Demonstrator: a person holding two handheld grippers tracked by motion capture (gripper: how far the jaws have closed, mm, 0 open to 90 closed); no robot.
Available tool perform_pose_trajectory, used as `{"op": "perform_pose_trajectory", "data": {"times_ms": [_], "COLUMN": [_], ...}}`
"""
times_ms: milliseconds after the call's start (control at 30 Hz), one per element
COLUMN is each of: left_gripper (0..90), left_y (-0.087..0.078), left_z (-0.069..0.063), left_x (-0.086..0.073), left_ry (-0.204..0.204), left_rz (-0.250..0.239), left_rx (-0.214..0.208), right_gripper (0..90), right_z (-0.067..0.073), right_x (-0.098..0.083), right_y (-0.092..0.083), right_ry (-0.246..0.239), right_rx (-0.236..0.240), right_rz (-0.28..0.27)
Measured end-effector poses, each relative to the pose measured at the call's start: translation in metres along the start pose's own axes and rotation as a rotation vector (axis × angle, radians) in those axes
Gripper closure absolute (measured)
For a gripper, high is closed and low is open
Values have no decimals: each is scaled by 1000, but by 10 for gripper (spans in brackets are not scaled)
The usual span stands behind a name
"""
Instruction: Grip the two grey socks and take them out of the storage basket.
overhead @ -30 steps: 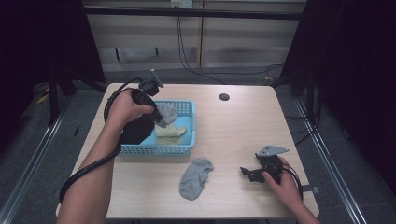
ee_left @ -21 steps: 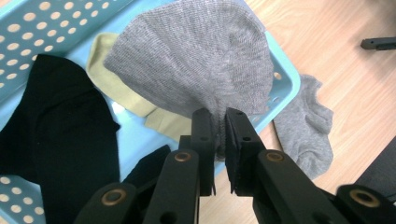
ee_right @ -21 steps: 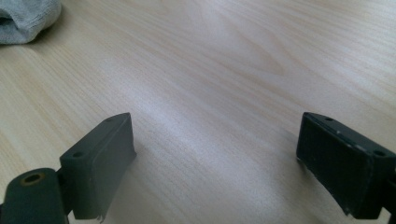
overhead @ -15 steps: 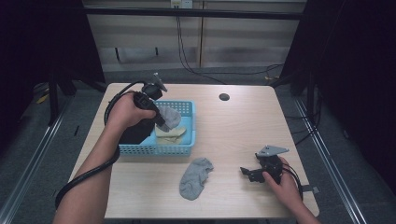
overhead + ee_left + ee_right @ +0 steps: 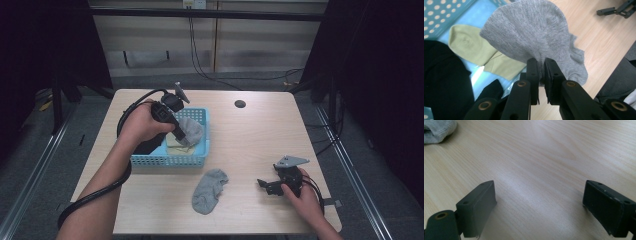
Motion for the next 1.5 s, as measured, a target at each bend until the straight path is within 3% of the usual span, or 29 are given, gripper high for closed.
{"op": "perform_pose_trajectory", "data": {"times_ms": [367,767,1200,1433,1467,1500], "left_gripper": [826,825,823,821,818,803], "left_y": [-3,14,34,42,44,45], "left_z": [-25,-55,-69,-76,-75,-75], "left_x": [17,35,44,48,49,50], "left_ry": [77,147,197,217,226,211], "left_rz": [-18,-22,-9,-28,-34,-46], "left_rx": [-22,-54,-94,-133,-128,-119], "right_gripper": [107,107,107,107,107,107], "right_z": [0,0,0,0,0,0], "right_x": [0,0,0,0,0,0], "right_y": [0,0,0,0,0,0], "right_ry": [0,1,2,1,1,1], "right_rx": [0,-1,-1,-1,-1,-1], "right_rz": [0,1,1,1,1,1]}}
Point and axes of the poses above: each handheld gripper's, and its own axes: y roughly forward along the jaws, x roughly out of its top, z roughly to its left, the point moved 7 cm from there along y, roughly forward along the jaws, and after that the axes turned 10 degrees about y, right-handed, at the moved point
